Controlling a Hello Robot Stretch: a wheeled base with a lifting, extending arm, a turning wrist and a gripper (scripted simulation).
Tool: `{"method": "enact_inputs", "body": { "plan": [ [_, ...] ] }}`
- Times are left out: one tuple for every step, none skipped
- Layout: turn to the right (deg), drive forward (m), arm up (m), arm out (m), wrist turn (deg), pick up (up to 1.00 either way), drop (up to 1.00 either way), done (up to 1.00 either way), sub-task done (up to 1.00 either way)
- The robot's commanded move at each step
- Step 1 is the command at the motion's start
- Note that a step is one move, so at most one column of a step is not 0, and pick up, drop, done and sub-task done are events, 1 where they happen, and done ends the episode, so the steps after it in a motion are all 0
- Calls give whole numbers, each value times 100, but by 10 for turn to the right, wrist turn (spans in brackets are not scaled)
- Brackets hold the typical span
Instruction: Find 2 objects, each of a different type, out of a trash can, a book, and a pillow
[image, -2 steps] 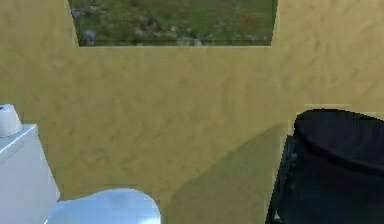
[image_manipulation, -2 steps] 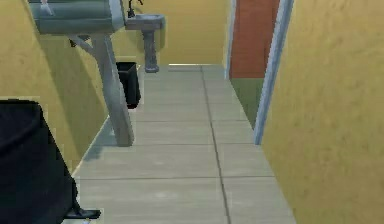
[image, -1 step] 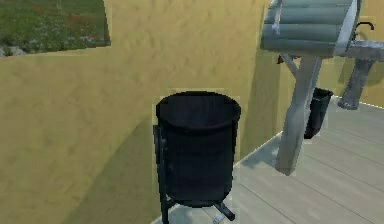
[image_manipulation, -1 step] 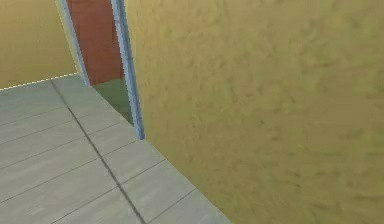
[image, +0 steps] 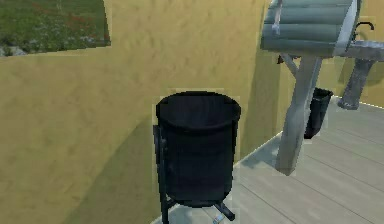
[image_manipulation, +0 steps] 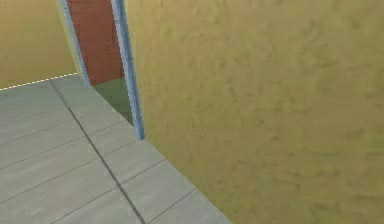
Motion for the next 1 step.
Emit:
{"method": "enact_inputs", "body": {
  "plan": [
    [450, 0, 0, 0, 0, 0, 0, 0, 0]
  ]
}}
